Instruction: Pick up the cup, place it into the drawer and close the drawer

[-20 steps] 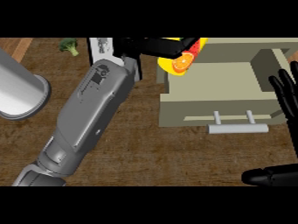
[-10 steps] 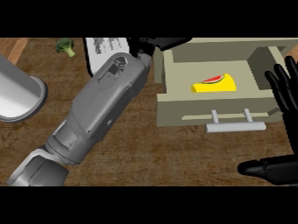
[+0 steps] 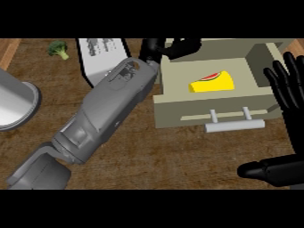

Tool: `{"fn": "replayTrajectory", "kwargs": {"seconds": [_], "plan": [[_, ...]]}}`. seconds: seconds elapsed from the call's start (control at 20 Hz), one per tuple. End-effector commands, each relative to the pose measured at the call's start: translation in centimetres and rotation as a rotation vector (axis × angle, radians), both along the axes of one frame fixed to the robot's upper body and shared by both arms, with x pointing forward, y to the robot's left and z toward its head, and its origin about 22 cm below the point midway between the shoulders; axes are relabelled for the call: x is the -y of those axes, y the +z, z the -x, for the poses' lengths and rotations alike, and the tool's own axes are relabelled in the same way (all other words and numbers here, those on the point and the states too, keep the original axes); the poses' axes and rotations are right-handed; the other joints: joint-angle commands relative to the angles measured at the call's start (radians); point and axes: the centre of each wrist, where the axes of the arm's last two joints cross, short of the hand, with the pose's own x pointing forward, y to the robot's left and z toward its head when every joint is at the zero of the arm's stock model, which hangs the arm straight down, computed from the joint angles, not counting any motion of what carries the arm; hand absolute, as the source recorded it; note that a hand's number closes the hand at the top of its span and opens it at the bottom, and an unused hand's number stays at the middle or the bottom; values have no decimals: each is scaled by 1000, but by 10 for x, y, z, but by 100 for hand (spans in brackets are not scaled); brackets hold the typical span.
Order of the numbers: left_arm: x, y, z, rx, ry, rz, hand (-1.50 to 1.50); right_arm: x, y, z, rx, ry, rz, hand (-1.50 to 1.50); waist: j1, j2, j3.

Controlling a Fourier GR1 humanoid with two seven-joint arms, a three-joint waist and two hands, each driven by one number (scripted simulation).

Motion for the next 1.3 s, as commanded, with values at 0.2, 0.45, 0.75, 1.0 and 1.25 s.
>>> {"fn": "replayTrajectory", "kwargs": {"seconds": [0.2, 0.45, 0.75, 1.0, 1.25], "plan": [[6, -11, 2, 7, 21, -140, 150, -7, -10, -13, 6, 31, -2, -150, -22, 10, 1], [7, -3, -3, -7, 46, -181, -150, -3, -8, -3, 21, 25, -31, -150, -31, 13, 1], [20, 8, 6, 15, -21, -57, -150, -13, -2, -9, 29, 69, -60, -150, -27, 10, 1], [19, 9, 10, 67, -56, 104, -150, -5, 2, 6, -19, 103, -65, -150, 3, -3, -1], [21, 18, 12, 44, -107, 208, -150, 12, 2, 6, -9, 99, -62, -150, 47, -11, 0]]}}
